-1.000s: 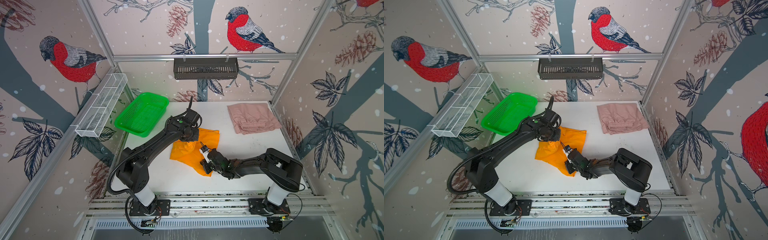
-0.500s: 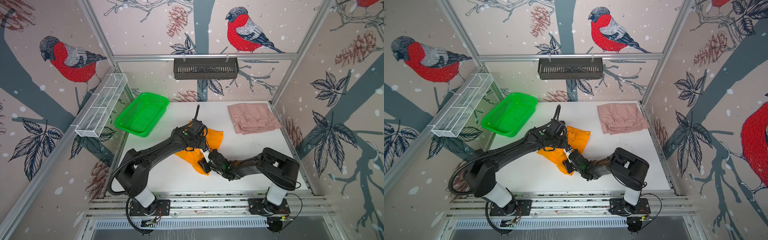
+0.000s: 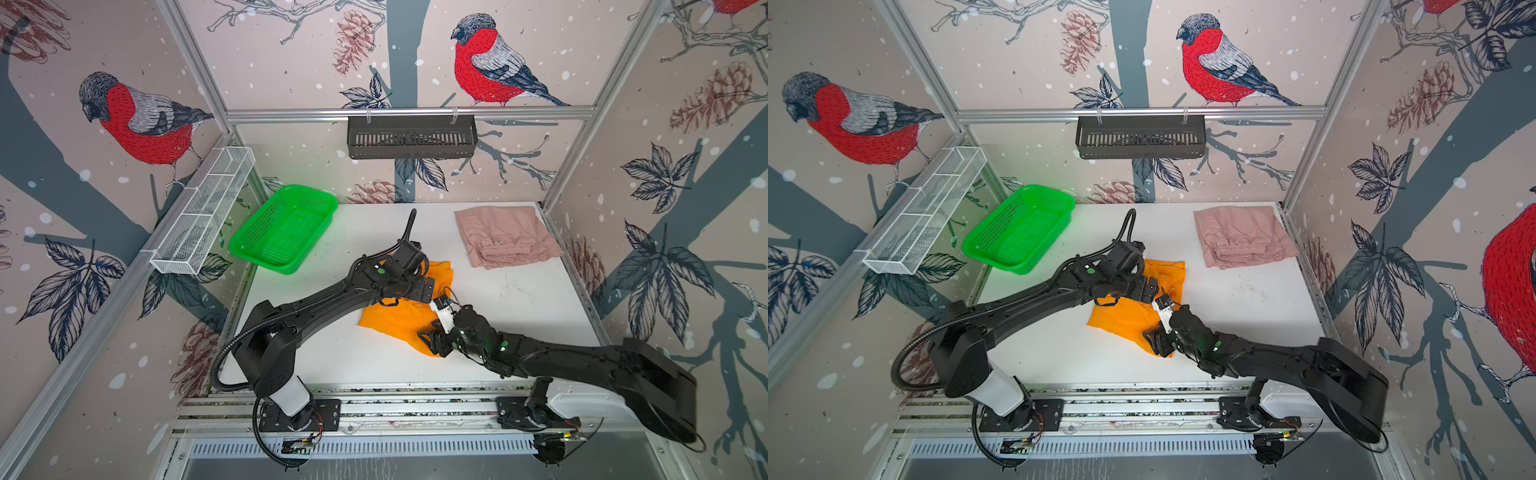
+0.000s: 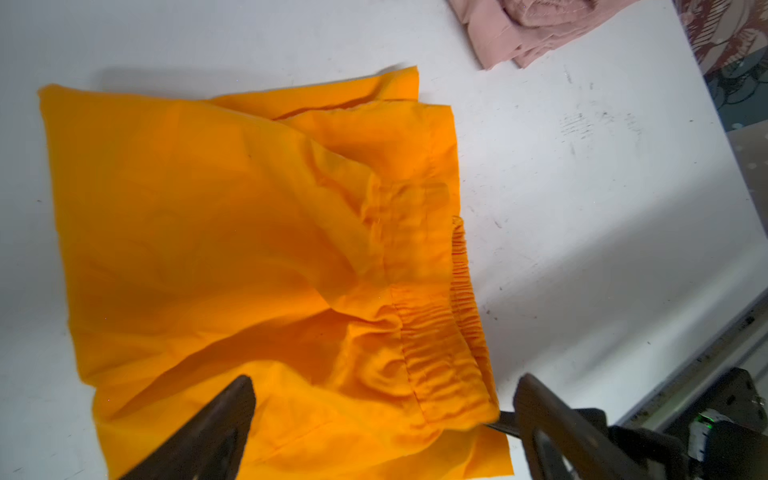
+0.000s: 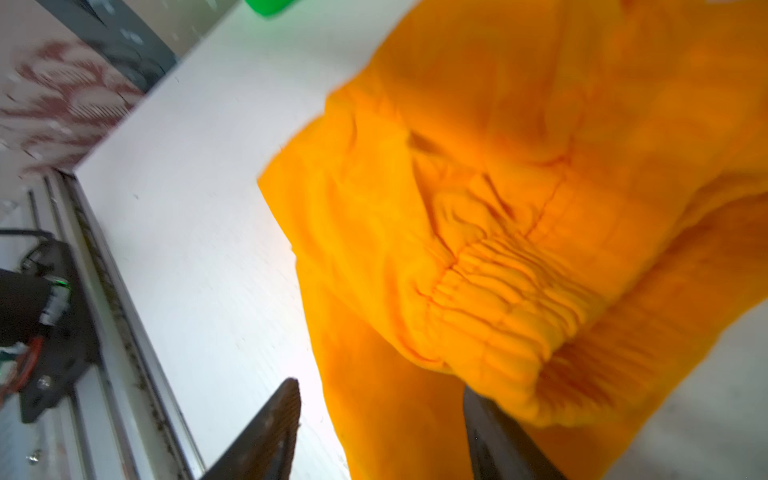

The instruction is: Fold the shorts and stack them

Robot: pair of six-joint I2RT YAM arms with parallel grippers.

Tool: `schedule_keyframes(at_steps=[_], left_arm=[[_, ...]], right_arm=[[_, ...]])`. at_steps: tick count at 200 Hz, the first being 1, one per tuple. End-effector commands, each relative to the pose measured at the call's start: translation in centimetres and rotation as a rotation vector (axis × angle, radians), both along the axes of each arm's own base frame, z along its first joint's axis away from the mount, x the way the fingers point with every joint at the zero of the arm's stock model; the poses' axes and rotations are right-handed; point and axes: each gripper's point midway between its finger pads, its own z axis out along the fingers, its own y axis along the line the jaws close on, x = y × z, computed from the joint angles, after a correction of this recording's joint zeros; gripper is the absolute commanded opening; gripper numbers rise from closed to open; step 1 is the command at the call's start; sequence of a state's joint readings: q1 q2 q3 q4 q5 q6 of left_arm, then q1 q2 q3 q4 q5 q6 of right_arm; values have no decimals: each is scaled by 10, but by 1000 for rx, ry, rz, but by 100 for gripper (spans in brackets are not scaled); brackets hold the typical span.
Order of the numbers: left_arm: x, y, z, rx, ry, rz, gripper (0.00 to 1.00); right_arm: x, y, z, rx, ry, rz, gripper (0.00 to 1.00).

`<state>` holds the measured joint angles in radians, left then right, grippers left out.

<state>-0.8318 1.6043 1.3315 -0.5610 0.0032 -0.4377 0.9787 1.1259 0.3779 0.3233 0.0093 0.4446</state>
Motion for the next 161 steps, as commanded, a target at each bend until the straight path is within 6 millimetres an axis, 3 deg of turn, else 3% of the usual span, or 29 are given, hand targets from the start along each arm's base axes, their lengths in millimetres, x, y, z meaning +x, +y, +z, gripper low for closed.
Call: schedule_keyframes(at_steps=[1, 21, 41, 57, 78, 108, 130, 161], left_arm=[[-7, 25, 12, 100, 3, 21, 98], [2, 54, 17, 121, -27, 102, 98], [5, 86, -6, 84, 20, 197, 98], [0, 101, -30, 35, 51, 251, 98], [-11, 101, -54, -51, 72, 263, 98], [-22, 91, -78, -171, 93, 243, 94], [-24, 97, -98, -126, 116, 255, 83], [-22, 104, -129, -39, 154, 251, 66]], right_arm=[[15, -26, 17, 13, -30, -111, 65], [34, -48, 33, 24, -50, -196, 67], [58, -57, 47, -24, -55, -234, 70], [75, -48, 55, -103, -79, -204, 70], [82, -19, 47, -179, -49, -75, 65], [65, 15, -1, -232, 32, 97, 42], [44, 17, -41, -267, 110, 147, 27], [12, 16, -90, -308, 210, 163, 18]])
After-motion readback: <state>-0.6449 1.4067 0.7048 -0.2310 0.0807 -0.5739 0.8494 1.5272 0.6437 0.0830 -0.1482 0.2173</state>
